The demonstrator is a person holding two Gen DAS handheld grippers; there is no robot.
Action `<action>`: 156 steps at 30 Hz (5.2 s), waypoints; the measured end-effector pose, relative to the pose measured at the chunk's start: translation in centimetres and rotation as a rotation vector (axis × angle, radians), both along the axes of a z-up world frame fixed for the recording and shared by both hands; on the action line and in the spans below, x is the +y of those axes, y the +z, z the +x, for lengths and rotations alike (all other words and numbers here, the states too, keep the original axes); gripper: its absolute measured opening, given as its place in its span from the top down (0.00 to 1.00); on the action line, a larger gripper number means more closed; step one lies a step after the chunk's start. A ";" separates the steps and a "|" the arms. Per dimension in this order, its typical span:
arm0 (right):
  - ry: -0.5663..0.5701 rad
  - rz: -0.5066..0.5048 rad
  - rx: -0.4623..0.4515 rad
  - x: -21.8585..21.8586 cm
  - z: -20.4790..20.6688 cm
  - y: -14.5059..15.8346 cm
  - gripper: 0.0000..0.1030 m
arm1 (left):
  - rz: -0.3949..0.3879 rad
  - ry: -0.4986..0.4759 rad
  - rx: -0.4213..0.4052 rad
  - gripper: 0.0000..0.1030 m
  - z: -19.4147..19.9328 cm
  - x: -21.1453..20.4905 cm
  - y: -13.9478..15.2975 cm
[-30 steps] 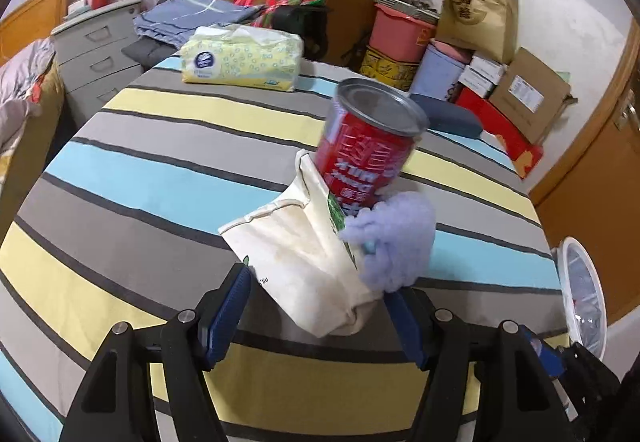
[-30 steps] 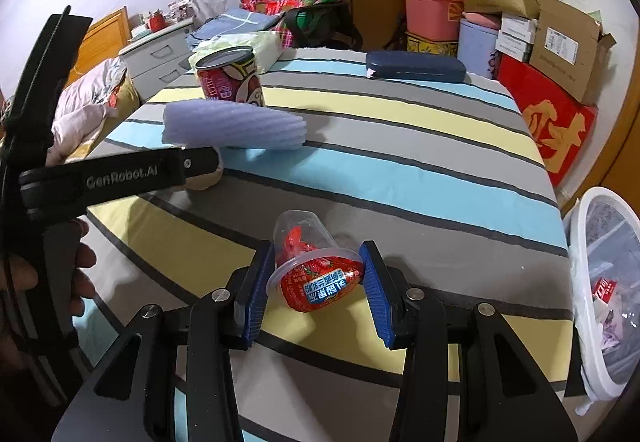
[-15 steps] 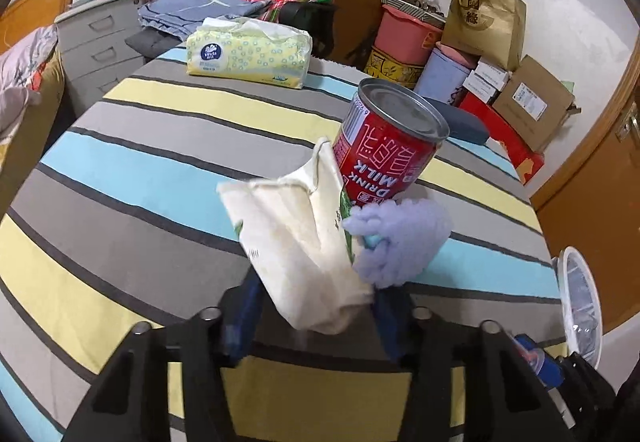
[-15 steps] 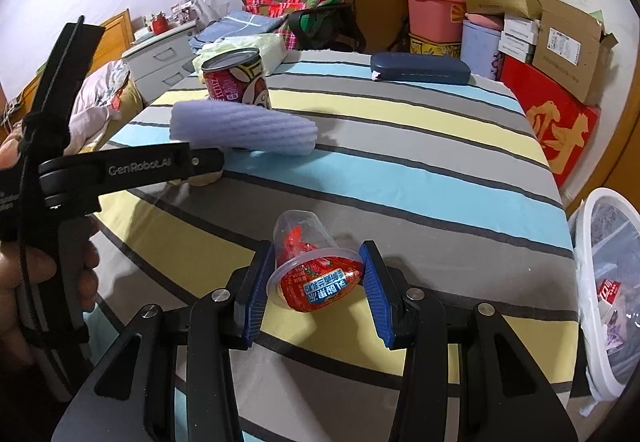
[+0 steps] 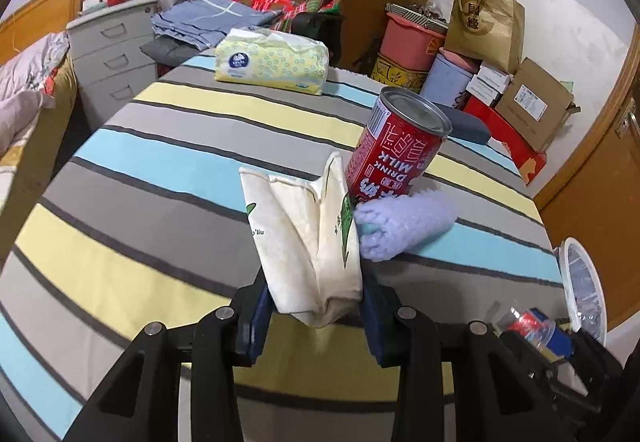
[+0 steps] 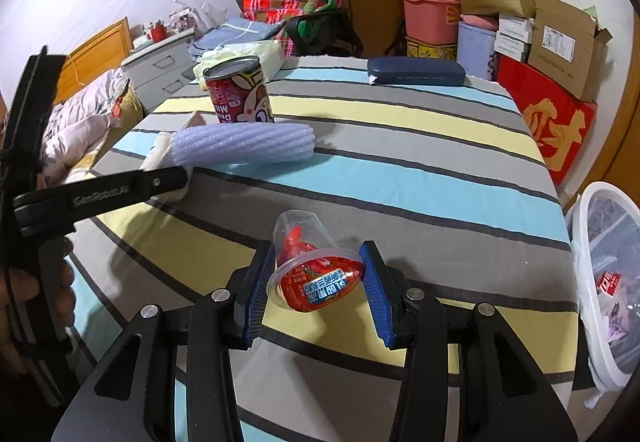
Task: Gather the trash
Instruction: 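Carry the clear cup and white cloth bag over the white bin with both tools, then open both tools to drop the cup and cloth bag into the bin, then move both tools back over the table toward the red can and foam net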
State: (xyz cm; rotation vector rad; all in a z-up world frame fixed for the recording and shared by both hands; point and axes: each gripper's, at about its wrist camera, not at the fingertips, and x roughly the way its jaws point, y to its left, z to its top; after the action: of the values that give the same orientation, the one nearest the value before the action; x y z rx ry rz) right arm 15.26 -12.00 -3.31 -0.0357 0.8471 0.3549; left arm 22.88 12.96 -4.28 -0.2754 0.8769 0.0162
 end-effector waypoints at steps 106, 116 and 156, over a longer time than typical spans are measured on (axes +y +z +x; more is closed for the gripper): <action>-0.606 -0.010 -0.038 -27.3 -3.9 0.8 0.37 | 0.063 -0.681 -0.108 0.50 -1.7 -37.3 3.6; -0.586 0.006 -0.080 -25.6 -4.5 2.1 0.38 | 0.067 -0.627 -0.145 0.50 -3.3 -34.4 5.1; -0.225 0.025 -0.112 -6.7 -2.0 2.6 0.38 | 0.113 -0.133 -0.189 0.47 -8.6 -6.0 6.4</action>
State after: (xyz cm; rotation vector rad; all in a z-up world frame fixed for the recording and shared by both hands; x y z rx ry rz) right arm 13.31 -18.73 -0.71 0.0622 0.7268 0.1506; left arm 14.24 6.99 2.09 -0.1105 0.7019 -0.0820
